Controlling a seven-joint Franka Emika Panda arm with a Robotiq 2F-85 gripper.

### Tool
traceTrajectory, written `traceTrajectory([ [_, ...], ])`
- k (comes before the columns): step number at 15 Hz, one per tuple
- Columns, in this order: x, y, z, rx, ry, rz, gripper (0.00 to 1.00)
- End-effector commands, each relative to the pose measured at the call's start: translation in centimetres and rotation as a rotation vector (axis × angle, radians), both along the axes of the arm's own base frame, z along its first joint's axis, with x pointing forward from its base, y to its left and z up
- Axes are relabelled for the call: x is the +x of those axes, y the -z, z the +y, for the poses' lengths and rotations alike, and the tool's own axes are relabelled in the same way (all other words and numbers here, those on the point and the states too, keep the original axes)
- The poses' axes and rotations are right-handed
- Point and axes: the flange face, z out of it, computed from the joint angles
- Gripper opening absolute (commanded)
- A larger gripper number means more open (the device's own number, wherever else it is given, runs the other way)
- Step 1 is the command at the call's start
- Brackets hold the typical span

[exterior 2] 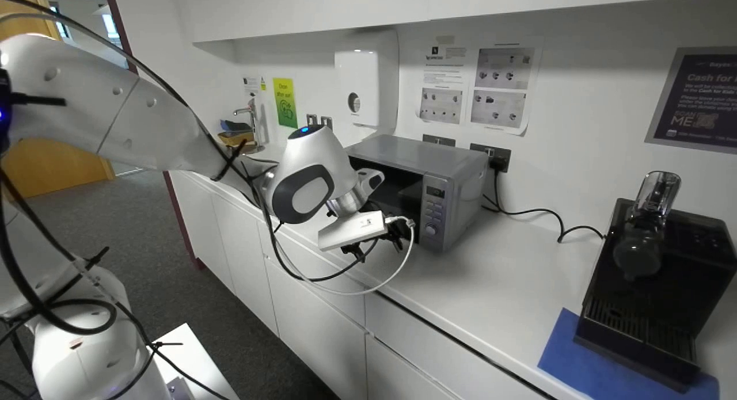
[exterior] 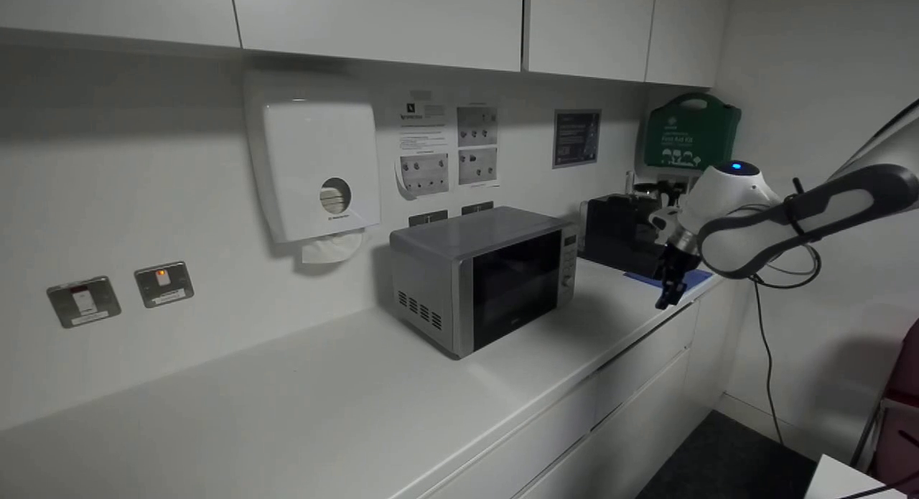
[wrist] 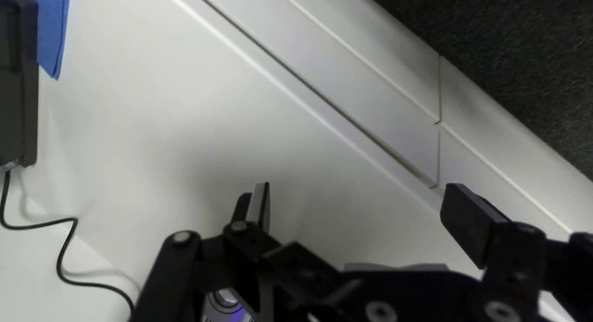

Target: Press a button on the top right side of the microwave

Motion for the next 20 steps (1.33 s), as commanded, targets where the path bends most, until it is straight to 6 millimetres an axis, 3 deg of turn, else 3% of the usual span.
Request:
traceTrajectory([
  [1,2.6,0.9,-1.0,-0.022,-0.039,-0.178,1.00],
  [4,3.3,1.8,-0.6,-0.020,-0.053,-0.348,1.00],
  [7,3.2,0.2,3.3,0.015,-0.125,-0.456,1.00],
  [10,3.6,0.3,4.4,-0.070,-0.288,-0.431,1.00],
  [13,3.6,1.1,3.4,-0.171,-0.418,-0.368,1.00],
  [20,3.1,1.4,-2.1,-0.464,-0.632,-0.296,1.00],
])
